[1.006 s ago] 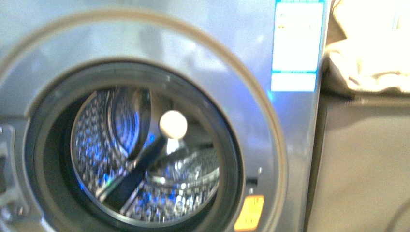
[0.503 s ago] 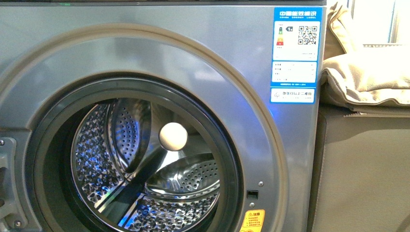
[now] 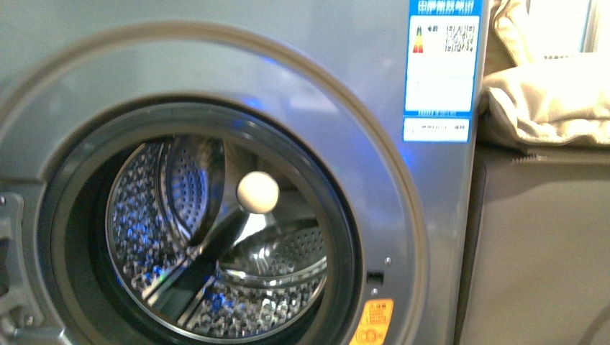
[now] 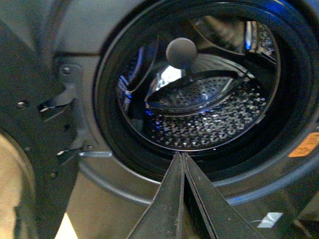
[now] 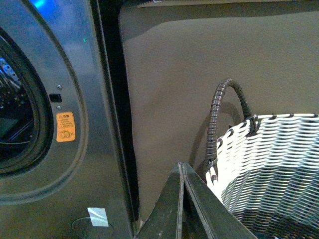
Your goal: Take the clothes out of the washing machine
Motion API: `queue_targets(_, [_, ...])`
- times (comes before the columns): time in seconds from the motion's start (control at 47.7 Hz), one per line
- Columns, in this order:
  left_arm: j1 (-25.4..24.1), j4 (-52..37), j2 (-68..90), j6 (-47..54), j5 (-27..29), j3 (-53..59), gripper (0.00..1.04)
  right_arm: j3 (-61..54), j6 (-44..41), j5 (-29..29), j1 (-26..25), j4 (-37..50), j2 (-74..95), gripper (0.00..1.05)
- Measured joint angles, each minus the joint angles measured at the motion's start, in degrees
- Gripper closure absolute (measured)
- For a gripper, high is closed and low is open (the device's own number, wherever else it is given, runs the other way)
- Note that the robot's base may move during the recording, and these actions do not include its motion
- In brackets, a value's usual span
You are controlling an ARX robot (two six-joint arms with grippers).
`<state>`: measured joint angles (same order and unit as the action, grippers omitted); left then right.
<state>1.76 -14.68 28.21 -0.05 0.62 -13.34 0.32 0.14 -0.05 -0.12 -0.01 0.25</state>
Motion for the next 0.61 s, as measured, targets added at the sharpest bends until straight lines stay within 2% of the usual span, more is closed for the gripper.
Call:
queue_targets(0.084, [-1.66, -0.37, -2.38, -0.04, -0.24, 2.71, 1.01, 0.00, 0.02, 0.00, 0.00, 0.00, 0.00, 1.02])
queue_targets(0.608, [-1.66, 2.34, -12.41, -0.02, -0.63, 9.84, 1.01, 0.00, 0.00, 0.00, 0.00, 0.00, 0.00, 1.02])
